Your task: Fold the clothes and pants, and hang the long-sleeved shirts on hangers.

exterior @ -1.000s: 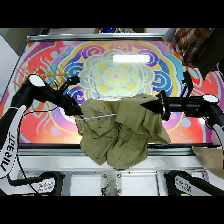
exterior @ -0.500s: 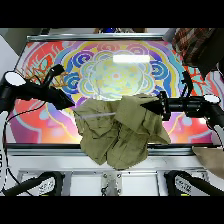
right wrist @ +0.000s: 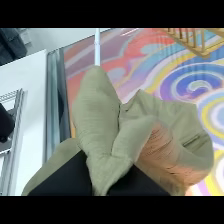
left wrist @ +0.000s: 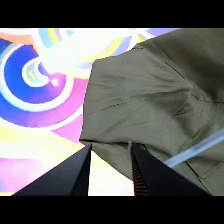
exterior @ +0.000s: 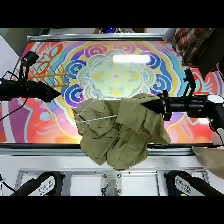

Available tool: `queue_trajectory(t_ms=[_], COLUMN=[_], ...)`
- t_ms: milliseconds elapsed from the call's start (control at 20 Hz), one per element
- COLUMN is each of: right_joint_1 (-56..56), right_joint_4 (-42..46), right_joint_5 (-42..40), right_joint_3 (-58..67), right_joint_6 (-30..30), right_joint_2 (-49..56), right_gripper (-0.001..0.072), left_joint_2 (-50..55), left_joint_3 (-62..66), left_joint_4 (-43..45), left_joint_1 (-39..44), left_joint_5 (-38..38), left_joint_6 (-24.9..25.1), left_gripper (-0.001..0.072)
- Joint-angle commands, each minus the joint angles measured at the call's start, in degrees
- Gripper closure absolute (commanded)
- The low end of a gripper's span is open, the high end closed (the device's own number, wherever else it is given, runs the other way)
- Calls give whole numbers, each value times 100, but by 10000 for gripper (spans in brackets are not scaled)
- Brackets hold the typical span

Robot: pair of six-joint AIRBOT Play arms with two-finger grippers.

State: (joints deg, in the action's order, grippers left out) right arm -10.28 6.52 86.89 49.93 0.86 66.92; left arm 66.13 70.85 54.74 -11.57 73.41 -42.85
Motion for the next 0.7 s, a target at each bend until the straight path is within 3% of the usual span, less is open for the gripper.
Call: queue_trajectory(t_ms=[0,250,300,350,400,500,600,650], right_joint_1=[-4,-4,-4,-4,-4,-4,-4,-4], right_joint_4=[-304,-896,-896,-896,-901,-903,-922,-920], right_joint_5=[-428,-994,-1058,-1086,-1121,-1185,-1202,-1209], right_joint_3=[7,11,11,13,13,13,13,13], right_joint_6=[-94,-90,-90,-92,-90,-90,-90,-92], right_joint_2=[-98,-103,-103,-105,-107,-107,-107,-109], right_gripper=[704,704,704,704,703,703,704,703], left_joint_2=[-83,-101,-101,-98,-96,-98,-98,-96], left_joint_3=[-201,-1303,-1434,-1554,-1633,-1720,-1775,-1847], left_joint_4=[127,122,111,118,122,168,643,1049], left_joint_1=[173,1423,1698,2020,2288,2793,3322,3637], left_joint_5=[-107,-479,-503,-511,-544,-662,-1080,-1394], left_joint_6=[-715,-1060,-1069,-1176,-1373,-1864,-2675,-3042], left_gripper=[466,449,355,162,58,61,161,161])
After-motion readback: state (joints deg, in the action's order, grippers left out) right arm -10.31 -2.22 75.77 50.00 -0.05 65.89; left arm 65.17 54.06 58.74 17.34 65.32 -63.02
